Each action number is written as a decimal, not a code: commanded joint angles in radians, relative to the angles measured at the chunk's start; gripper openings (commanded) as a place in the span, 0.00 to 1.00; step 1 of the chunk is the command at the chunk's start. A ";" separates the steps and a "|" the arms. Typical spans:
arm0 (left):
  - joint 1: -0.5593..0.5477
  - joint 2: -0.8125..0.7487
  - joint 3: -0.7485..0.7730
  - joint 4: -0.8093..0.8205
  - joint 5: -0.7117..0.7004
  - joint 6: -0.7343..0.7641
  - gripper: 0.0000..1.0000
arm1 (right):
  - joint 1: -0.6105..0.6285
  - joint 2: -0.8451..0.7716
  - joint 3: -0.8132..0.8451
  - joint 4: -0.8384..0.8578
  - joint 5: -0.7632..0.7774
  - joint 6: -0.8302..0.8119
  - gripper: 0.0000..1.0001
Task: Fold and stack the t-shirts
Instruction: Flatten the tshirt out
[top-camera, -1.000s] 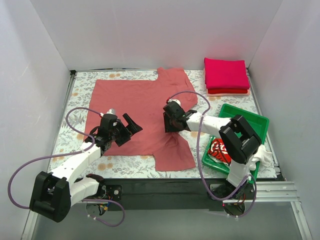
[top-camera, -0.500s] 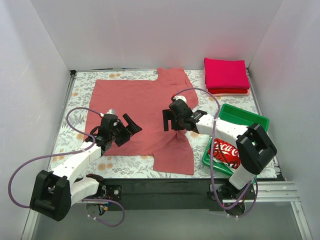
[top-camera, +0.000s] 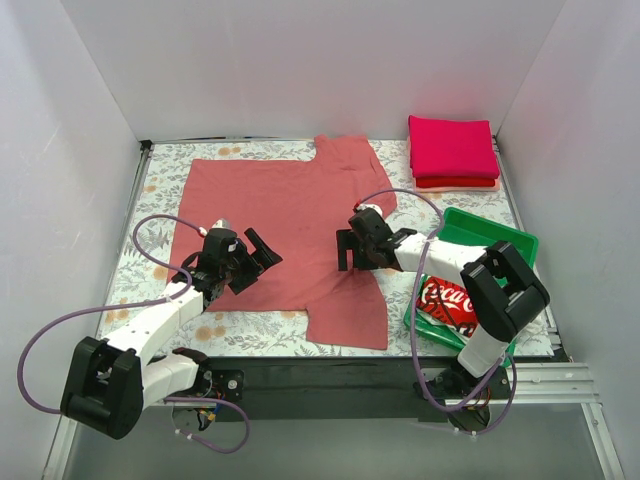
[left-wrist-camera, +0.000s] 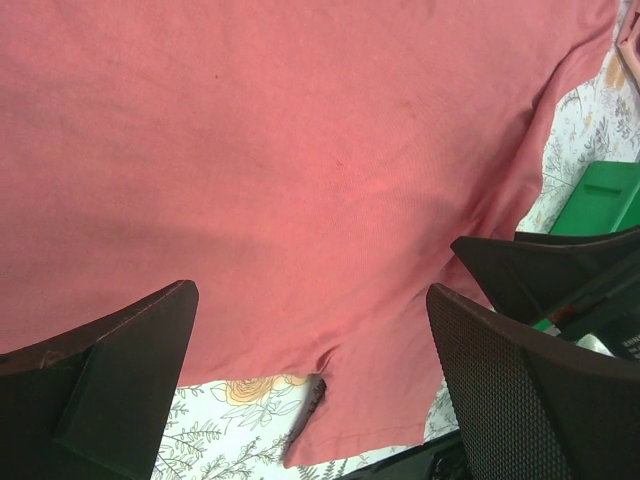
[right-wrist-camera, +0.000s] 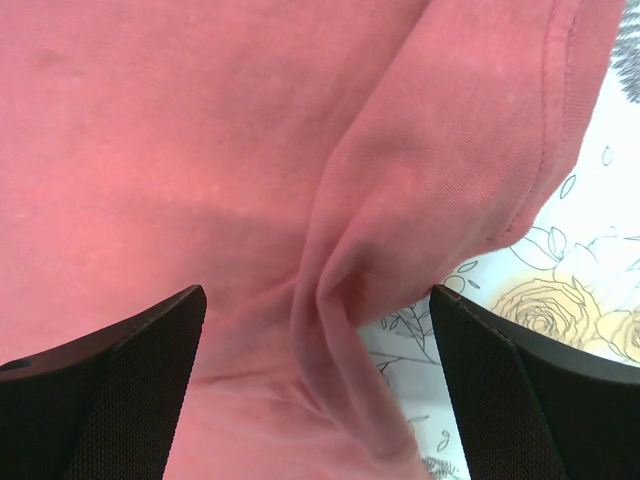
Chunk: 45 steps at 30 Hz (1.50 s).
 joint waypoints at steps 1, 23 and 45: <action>-0.005 -0.002 -0.004 -0.021 -0.032 0.006 0.98 | -0.011 0.030 -0.036 0.095 -0.044 -0.007 0.98; -0.004 0.012 -0.005 -0.024 -0.054 0.015 0.98 | -0.038 -0.131 -0.096 0.114 0.019 -0.042 0.98; -0.005 0.021 0.002 -0.041 -0.111 0.015 0.98 | -0.096 0.049 -0.105 0.114 -0.024 -0.031 0.98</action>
